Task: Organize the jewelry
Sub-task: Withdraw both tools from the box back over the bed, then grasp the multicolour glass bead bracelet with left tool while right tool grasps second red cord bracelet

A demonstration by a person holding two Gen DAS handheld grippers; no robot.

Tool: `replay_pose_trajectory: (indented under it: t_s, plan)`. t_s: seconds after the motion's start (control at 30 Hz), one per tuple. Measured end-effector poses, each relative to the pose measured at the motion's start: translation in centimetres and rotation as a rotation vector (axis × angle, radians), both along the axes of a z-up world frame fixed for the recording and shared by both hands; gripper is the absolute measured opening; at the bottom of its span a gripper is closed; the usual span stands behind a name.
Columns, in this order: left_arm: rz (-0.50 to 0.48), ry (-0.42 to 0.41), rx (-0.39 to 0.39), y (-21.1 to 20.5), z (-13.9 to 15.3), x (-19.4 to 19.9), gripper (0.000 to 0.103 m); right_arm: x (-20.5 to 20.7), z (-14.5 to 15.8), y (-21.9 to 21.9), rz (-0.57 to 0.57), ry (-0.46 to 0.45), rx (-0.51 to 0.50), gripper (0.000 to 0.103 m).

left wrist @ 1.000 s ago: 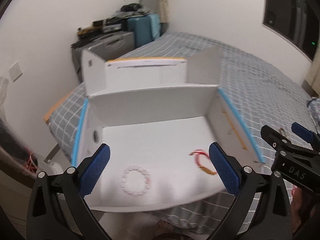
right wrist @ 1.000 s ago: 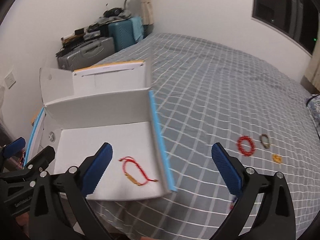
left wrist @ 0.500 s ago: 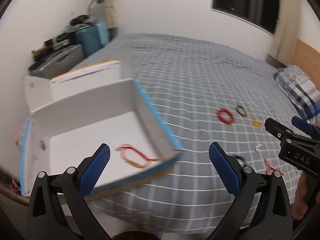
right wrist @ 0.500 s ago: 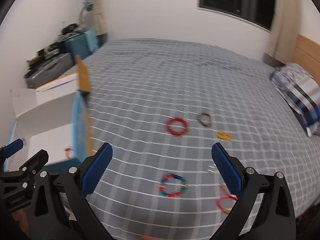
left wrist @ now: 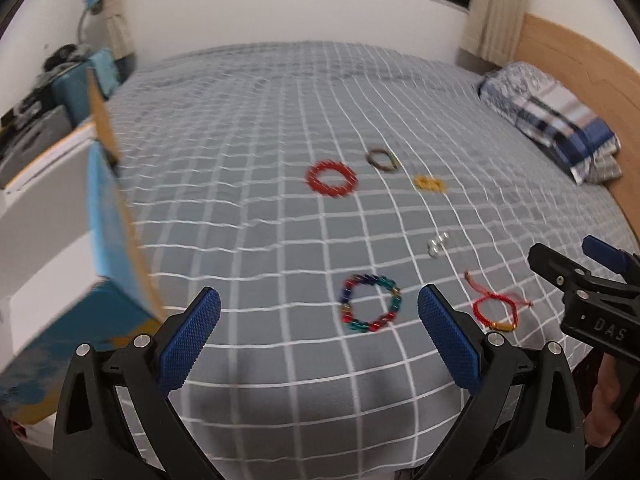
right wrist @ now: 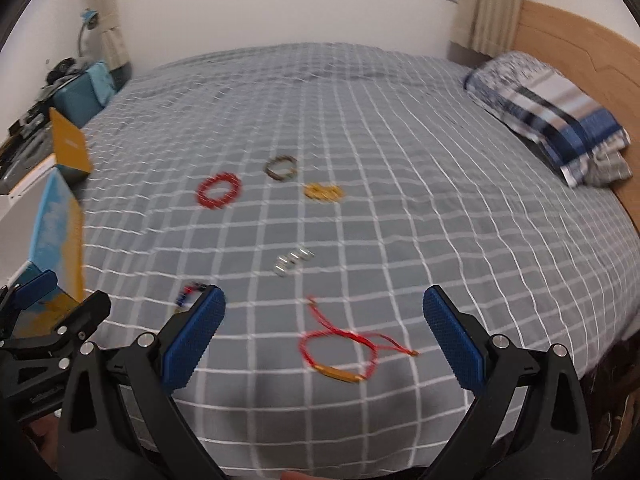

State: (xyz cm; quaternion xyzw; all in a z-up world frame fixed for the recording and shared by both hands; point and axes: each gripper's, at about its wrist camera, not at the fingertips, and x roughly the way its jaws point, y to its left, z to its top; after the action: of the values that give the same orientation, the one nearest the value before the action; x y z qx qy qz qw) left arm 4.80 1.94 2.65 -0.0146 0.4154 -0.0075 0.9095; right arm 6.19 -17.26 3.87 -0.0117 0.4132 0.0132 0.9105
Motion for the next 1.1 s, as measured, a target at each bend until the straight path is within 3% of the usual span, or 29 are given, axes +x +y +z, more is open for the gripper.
replay_pose_trajectory:
  t_s: [0.3, 0.5, 0.93, 1.0, 1.1]
  plan:
    - [-0.035, 0.042, -0.019, -2.6, -5.4, 3.4, 0.097, 0.9, -5.1, -2.5, -0.03, 0.074, 0.026, 0.095]
    - [-0.057, 0.062, -0.009, -3.7, -7.4, 4.8, 0.097, 1.7, -8.0, -2.5, -0.017, 0.107, 0.069, 0.095]
    - [-0.029, 0.105, 0.025, -4.6, -10.4, 6.8, 0.095, 2.9, -11.2, -1.5, 0.008, 0.155, 0.014, 0.095]
    - [-0.015, 0.108, 0.017, -4.4, -10.5, 6.8, 0.085, 2.9, -11.4, -1.4, 0.01, 0.157, 0.005, 0.095]
    - [0.0, 0.111, 0.018, -4.1, -10.5, 6.8, 0.071, 2.9, -11.5, -1.3, 0.018, 0.156, 0.005, 0.085]
